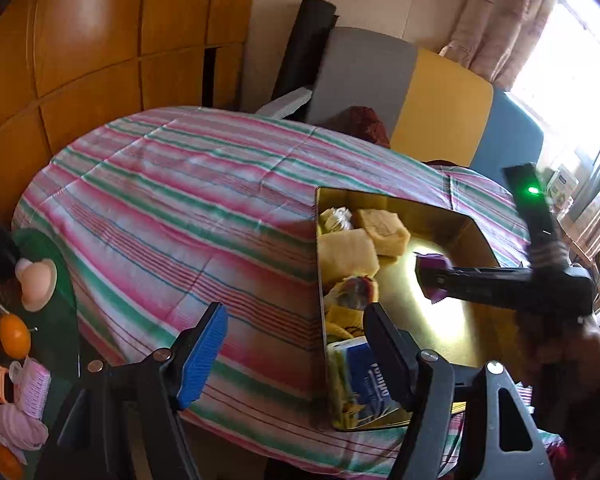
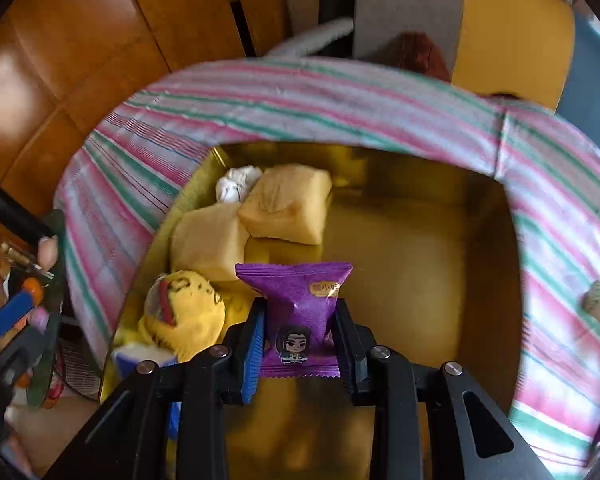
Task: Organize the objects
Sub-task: 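Carry the purple candy packet into the gold tray and release it with the right gripper, then move both tools back toward the remaining pile of items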
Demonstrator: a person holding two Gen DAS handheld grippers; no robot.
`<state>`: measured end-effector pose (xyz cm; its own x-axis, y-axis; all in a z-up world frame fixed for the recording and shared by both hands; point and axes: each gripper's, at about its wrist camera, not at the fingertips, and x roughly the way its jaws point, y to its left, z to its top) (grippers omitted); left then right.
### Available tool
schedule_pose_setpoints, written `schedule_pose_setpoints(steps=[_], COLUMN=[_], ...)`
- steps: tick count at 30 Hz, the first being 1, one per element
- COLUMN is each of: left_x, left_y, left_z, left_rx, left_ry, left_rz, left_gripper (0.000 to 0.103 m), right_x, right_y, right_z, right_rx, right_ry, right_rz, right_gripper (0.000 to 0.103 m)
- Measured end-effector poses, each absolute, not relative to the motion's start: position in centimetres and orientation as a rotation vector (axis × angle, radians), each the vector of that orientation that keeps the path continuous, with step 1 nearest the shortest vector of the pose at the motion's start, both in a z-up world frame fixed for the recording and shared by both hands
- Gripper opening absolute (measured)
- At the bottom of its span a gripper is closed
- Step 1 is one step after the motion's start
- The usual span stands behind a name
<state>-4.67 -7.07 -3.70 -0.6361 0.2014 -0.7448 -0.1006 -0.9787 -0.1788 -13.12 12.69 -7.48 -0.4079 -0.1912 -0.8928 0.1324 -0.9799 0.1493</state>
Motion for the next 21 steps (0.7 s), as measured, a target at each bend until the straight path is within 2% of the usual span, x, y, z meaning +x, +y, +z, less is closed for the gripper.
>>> schedule_pose_setpoints(steps=[8, 12, 16, 21], left_x=[-5.2, -5.3, -5.3, -5.1], left_y=[-7.9, -8.2, -8.2, -7.8], left_z=[-5.2, -5.5, -5.4, -5.2], left_rx=[-1.293, -1.312, -1.305, -1.290], left_ry=[-0.222, -0.236, -0.234, -0.229], left_rz=[2.670, 2.669, 2.674, 2.674], left_gripper=[0.071, 0.071, 0.071, 0.071], right_x=[-15.9, -16.3, -15.8, -13.3], right_y=[10.5, 10.1, 10.5, 12.7], right_z=[-9.6, -9.7, -9.1, -6.9], right_rx=[1.666, 1.666, 1.624, 1.540], right_ry=[-0.055, -0.051, -0.081, -0.148], right_rz=[-2.480, -2.486, -2.502, -2.548], right_gripper=[0.033, 0.037, 0.057, 0.077])
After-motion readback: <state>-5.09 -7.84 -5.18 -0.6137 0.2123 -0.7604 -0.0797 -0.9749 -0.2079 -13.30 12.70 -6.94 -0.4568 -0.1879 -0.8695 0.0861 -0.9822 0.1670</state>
